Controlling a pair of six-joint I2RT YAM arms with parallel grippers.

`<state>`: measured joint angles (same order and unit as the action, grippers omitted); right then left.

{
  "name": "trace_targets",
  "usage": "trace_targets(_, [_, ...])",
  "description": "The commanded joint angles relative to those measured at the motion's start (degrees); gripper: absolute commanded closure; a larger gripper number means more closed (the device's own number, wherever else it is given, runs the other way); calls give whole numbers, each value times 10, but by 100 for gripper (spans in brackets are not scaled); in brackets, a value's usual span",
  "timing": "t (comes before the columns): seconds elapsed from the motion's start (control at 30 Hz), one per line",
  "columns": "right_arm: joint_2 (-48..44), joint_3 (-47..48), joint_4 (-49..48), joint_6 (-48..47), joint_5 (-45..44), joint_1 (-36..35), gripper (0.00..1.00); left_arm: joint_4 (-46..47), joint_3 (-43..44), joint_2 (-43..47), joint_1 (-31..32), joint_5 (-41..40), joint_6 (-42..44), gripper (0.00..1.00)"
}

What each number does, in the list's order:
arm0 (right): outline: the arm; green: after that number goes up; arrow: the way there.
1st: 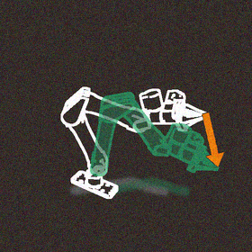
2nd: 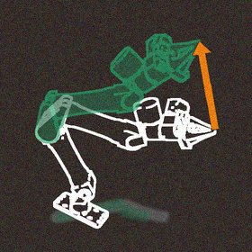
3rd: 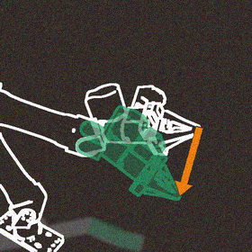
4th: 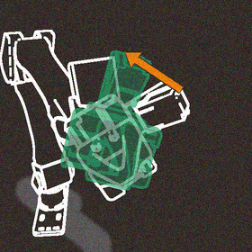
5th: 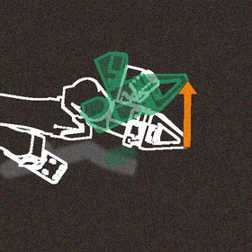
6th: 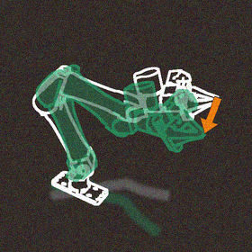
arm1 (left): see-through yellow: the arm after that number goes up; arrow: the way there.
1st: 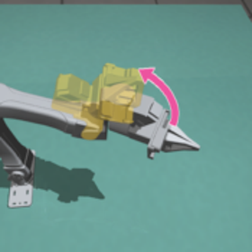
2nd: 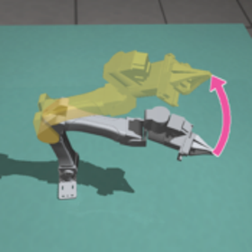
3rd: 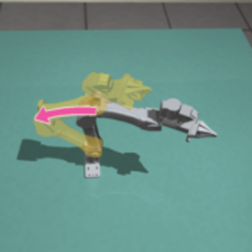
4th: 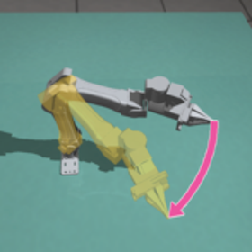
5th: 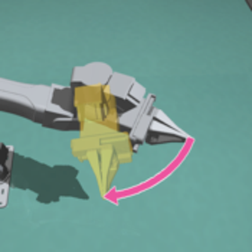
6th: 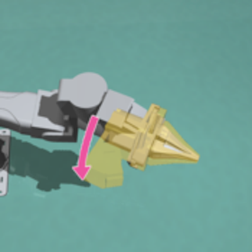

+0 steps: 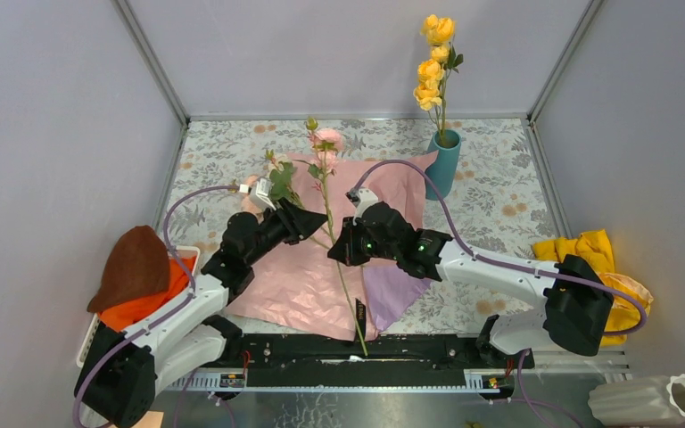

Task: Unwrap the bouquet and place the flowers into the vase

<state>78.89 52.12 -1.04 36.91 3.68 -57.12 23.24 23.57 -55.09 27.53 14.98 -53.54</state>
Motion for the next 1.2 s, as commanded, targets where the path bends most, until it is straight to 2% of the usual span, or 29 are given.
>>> trace_targets(0.0, [-14,16,-16,-23,-24,-6,100,67,-18,36,1,26,-9,52])
trace_targets(0.17, [-24,30,-9,-27,-60,-6,100,39,-19,63,0,22,-3,52])
trace_targets(0.3, [-24,50,3,-39,-72,-6,100,36,-35,85,1,20,3,40])
trace_targets(0.43, [-4,65,-2,-43,-42,-6,100,36,-43,87,1,12,8,32])
trace_targets(0.7, [42,81,-29,-30,35,-11,100,70,-10,35,1,22,16,31])
trace_targets(0.97, [41,72,-29,-29,23,-16,100,71,5,12,1,26,30,58])
trace_targets(1.07, [40,63,-30,-26,16,-16,100,62,5,13,1,25,41,80])
trace_targets(1.13, [41,61,-28,-25,16,-16,100,48,13,13,1,26,51,98])
trace_targets(1.17, [42,62,-25,-26,15,-16,100,43,16,13,0,27,56,100])
